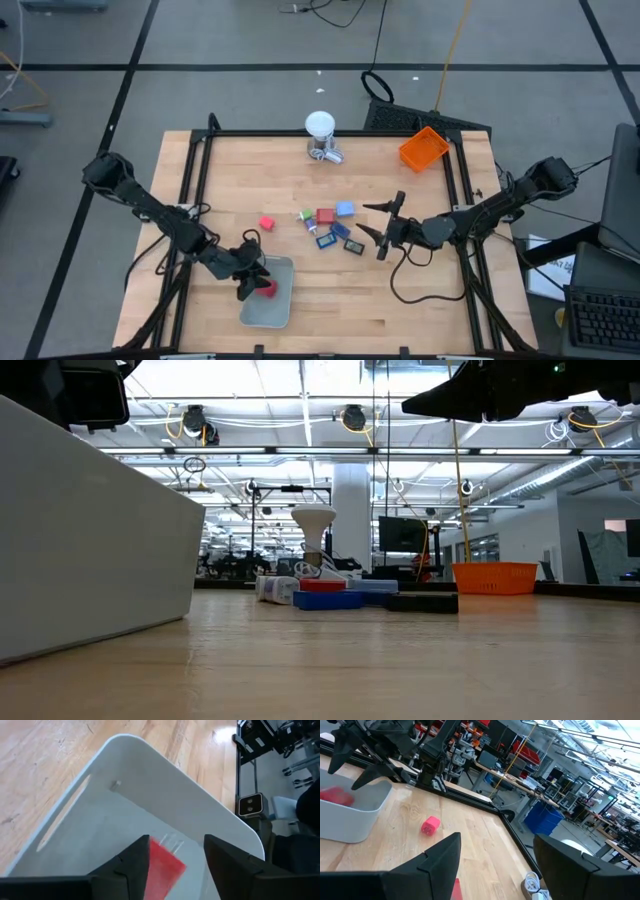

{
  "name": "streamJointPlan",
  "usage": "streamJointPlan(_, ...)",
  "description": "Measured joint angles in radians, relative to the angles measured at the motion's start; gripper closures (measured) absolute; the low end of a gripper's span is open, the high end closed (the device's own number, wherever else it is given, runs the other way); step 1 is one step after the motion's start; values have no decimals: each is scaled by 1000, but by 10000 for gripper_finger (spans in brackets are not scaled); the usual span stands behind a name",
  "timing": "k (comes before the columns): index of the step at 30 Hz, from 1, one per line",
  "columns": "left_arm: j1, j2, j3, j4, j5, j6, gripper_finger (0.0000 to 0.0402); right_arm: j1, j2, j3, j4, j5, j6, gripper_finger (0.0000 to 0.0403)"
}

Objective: Pick & Place Office items
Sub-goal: Put the light blue charger adapter into the gray bin

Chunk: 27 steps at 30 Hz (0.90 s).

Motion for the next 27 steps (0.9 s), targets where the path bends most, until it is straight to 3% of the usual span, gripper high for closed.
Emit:
streamJointPlan(10,0,-66,0,34,-4,69,199,-16,0,0,47,0,-1,165)
streamJointPlan(17,0,-225,1,93,-20,317,218,-24,0,0,132,0,-65,165)
streamJointPlan(24,0,-417,1,83,-196,696,236,-24,0,0,143,0,-55,165)
streamJointPlan(27,3,-493,1,21,-307,777,243,-24,0,0,142,0,-53,165)
